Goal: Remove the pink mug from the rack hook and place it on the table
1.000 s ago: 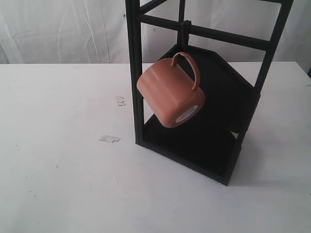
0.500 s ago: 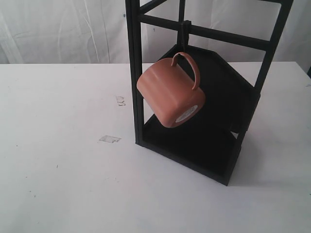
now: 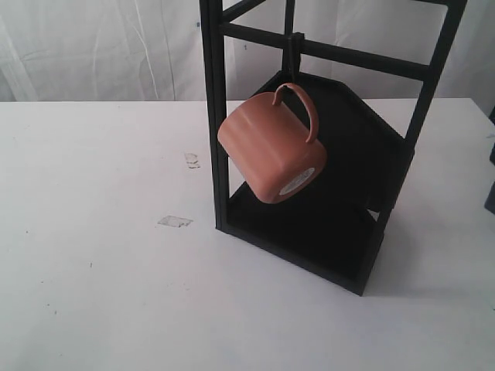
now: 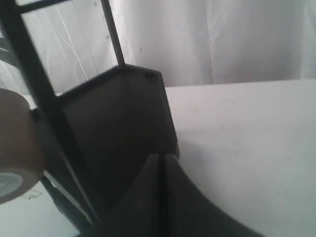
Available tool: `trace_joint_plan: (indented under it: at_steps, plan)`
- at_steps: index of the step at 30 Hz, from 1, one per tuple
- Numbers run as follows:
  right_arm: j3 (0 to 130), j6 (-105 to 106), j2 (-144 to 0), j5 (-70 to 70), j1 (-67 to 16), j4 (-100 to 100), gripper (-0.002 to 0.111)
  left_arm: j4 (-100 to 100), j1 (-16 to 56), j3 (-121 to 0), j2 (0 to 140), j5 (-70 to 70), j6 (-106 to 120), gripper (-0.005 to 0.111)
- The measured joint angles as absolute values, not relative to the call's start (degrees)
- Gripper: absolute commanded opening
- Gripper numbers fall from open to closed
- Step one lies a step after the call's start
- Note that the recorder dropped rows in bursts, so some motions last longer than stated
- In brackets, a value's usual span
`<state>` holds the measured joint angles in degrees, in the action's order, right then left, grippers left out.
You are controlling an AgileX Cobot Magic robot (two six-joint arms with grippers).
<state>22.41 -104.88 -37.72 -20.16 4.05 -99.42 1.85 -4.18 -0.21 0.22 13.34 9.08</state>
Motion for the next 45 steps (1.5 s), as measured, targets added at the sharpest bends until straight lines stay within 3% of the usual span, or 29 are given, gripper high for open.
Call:
trace_joint_plan:
  at_steps: [7,17,20,24,27,34,45]
  plan:
    - [23.8,-99.2,-41.1,-11.8,4.0,-99.9,0.0,1.8,-4.2,-0.2,0.2,13.3,9.1,0.0]
    - [23.6,-76.9,-46.2,31.4,4.0,-97.4,0.0,1.8,-4.2,-0.2,0.2,13.3,9.1,0.0]
    - [23.9,-41.8,-52.7,30.8,4.0,-66.7,0.0,1.8,-4.2,-0.2,0.2,13.3,9.1,0.0]
    - [35.0,-10.3,-63.0,37.2,4.0,-17.2,0.0,1.8,-4.2,-0.2,0.2,13.3,9.1,0.0]
    - [39.8,5.7,-63.4,44.3,4.0,3.6,0.0,1.8,-4.2,-0.2,0.2,13.3,9.1,0.0]
    - [40.4,21.7,-50.2,51.7,-2.9,26.5,0.0,1.8,-4.2,-0.2,0.2,13.3,9.1,0.0]
    - [40.4,25.6,-43.4,56.2,-13.4,35.5,0.0,1.8,-4.2,-0.2,0.2,13.3,9.1,0.0]
